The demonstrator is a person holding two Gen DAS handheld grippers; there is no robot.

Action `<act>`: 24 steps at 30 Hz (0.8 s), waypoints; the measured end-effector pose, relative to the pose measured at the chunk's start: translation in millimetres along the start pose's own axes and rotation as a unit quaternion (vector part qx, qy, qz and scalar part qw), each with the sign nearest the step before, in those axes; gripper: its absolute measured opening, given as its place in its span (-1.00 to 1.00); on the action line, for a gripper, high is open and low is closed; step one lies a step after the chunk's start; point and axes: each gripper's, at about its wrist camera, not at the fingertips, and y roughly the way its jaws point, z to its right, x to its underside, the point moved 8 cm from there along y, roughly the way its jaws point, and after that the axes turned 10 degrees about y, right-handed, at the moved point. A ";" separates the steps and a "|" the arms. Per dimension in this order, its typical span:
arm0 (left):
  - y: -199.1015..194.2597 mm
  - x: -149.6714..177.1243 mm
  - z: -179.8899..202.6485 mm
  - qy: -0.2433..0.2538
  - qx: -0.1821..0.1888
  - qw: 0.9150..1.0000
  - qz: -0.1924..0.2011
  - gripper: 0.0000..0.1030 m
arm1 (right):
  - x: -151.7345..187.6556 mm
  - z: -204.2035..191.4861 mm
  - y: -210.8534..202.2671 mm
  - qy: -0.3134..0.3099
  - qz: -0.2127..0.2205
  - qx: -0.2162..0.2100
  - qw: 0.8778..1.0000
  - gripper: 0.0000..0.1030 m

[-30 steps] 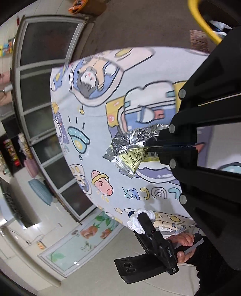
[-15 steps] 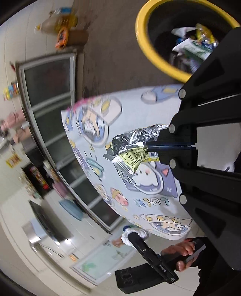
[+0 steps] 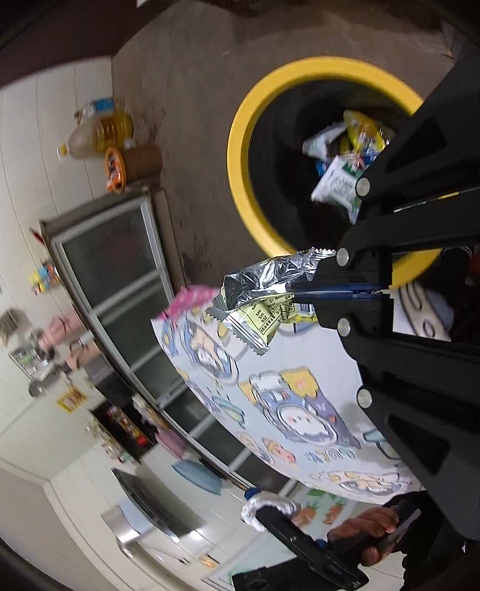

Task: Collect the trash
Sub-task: 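Carry the tissue bundle and foil wrapper over to the yellow-rimmed bin, then open both tools over the bin to drop the tissue and wrapper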

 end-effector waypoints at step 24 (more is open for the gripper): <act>147.9 13.4 48.2 -0.052 0.094 0.989 -0.098 0.58 | -10.1 99.9 8.2 0.078 0.017 0.147 0.986 -0.93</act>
